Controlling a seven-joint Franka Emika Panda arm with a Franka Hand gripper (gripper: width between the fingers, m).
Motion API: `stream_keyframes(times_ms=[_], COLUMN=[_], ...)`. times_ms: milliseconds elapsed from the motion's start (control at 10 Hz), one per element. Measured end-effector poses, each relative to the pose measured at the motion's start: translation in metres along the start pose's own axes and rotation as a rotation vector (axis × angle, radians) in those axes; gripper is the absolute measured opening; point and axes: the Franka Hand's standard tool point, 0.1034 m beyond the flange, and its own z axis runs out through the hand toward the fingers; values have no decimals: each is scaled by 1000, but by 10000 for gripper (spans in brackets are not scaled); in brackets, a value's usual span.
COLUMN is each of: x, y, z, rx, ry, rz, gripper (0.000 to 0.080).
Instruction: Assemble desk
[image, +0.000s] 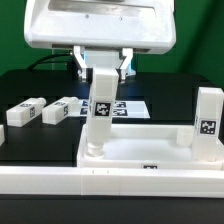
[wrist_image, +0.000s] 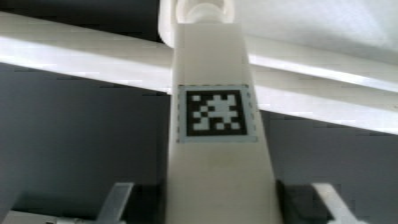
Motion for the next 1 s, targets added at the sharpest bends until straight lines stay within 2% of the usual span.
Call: stream_keyframes(times_ms=[800,1000], x=[-8,-7], y=[-2,-2], z=[11,12], rx=[-4,-19], ry=[-9,12], rz=[0,-3], gripper=[289,289])
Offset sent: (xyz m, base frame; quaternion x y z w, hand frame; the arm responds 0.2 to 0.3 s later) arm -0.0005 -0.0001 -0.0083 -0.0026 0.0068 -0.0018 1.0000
